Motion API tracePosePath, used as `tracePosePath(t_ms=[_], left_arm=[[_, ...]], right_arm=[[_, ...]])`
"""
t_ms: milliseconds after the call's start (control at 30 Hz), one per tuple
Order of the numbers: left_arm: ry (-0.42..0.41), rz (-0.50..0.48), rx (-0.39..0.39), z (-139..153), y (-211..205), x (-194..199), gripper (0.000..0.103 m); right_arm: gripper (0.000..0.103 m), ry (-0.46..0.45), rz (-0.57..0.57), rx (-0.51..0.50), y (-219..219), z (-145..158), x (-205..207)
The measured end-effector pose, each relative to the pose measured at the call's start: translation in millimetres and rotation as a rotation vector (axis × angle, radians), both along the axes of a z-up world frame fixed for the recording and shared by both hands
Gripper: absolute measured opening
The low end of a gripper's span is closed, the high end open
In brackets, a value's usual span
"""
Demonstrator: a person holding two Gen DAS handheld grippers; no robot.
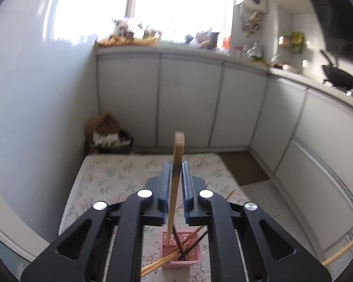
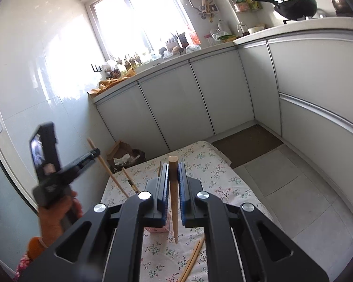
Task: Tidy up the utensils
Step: 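Lower both held chopsticks into the pink mesh cup and open both tools, then grasp a wooden chopstick with the left tool while the right tool grasps the last one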
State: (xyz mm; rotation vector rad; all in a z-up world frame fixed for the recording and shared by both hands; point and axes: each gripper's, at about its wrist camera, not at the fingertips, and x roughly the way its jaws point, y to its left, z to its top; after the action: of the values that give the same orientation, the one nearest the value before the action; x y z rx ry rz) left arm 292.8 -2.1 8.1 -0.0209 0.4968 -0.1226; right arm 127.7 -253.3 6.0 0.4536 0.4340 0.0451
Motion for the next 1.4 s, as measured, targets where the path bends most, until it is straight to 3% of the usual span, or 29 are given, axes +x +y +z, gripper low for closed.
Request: tracePosePath(t_ms=[67,200,267,300,333,433,633,933,967,1000,1133,1200,1300,1400], left_arm=[[0.027,0.015,-0.059,-10.8,12.2,-2.0,0.028],[-0.051,0.023,-0.146,11.4,37.3,-39.6,0.039],[-0.101,0.027,-0.139,28.2,41.0,-63.0,0.052],[-0.128,0.036,-0.135,35.2,45.0,-76.3,0.064],[-0.148,0.04,-0.137,39.8,46.9,-85.3,0.067],[-0.167,0.067,-0.113,44.4,58.5,-108.2,0.066],[-0.102,0.078,-0.108,27.5,73.3,-104.3,0.067],[-0.026,0.118,-0.167,-1.1,95.5,-94.5,0.067],[-0.021,0.119,-0.171,-2.4,97.1,-95.6,0.067],[-0.018,0.12,-0.176,-3.5,96.9,-97.0,0.068],[-0.029,0.12,-0.173,-2.6,95.3,-104.7,0.075],[-0.032,0.115,-0.177,-1.9,93.4,-107.8,0.077],[-0.038,0.106,-0.169,-0.8,85.3,-113.9,0.088],[-0.044,0.092,-0.153,-3.0,75.9,-121.4,0.096]], right_arm=[[0.008,0.002,0.002,-0.003,1.2,-0.9,1.6],[0.008,-0.009,0.011,-0.017,8.1,3.4,9.6],[0.008,-0.027,0.013,-0.012,13.0,8.5,14.4],[0.008,-0.034,0.017,-0.006,15.0,11.0,17.5],[0.008,-0.042,0.02,-0.001,18.5,15.0,23.6],[0.008,-0.072,0.026,-0.003,31.6,25.6,41.2],[0.008,-0.114,0.043,-0.011,61.0,32.1,75.4],[0.01,-0.062,0.069,-0.081,100.8,-21.1,124.2],[0.024,-0.049,0.068,-0.072,99.9,-25.8,126.6],[0.046,-0.037,0.071,-0.058,98.0,-29.3,128.3],[0.062,-0.055,0.022,-0.058,82.6,-26.7,112.9],[0.077,-0.073,-0.018,-0.061,71.5,-24.2,100.6],[0.094,-0.095,-0.109,-0.064,52.5,-23.5,74.1],[0.097,-0.057,-0.177,-0.115,41.0,-28.0,58.2]])
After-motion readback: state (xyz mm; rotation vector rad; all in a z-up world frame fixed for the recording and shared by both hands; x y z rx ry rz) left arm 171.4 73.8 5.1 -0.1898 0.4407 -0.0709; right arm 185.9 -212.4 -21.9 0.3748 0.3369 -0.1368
